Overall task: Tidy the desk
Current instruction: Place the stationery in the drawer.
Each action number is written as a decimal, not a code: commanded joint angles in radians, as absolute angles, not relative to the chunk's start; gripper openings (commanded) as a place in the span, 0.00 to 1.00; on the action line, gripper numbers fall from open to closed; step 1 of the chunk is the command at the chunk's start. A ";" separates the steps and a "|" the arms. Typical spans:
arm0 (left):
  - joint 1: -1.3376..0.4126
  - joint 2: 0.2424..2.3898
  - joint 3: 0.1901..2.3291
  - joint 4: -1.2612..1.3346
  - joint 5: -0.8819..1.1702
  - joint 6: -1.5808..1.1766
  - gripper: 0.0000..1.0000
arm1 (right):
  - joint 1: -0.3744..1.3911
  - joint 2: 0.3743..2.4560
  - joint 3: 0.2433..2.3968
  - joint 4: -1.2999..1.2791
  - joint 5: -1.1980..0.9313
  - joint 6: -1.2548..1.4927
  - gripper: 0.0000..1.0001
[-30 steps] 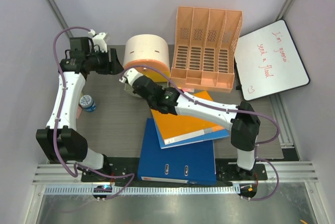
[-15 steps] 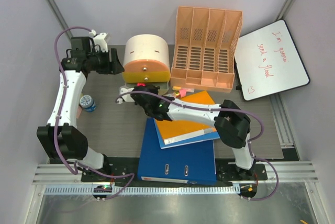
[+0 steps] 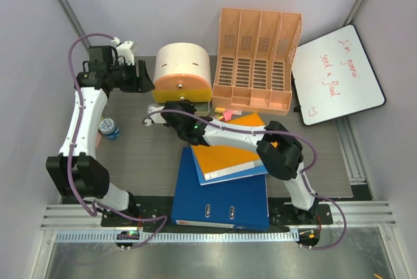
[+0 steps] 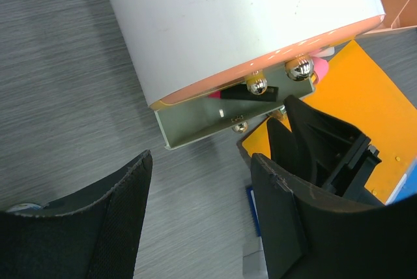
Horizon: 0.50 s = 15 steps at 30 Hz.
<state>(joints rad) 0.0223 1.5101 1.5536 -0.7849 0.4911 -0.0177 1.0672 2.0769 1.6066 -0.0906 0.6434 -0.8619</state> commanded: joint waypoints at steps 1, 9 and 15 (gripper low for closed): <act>0.029 1.511 1.592 -0.761 0.500 -0.011 0.63 | 1.063 2.057 1.651 -0.052 0.664 -0.839 0.51; 0.029 1.506 1.591 -0.765 0.500 -0.009 0.63 | 0.994 1.904 1.635 -0.136 0.747 -0.484 0.49; 0.031 1.508 1.588 -0.759 0.506 -0.014 0.63 | 0.825 1.738 1.516 -0.394 0.706 -0.042 0.45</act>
<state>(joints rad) 0.0227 1.5101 1.5536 -0.7841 0.4915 -0.0181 0.9279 1.9015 1.5742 -0.2424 0.7013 -0.3901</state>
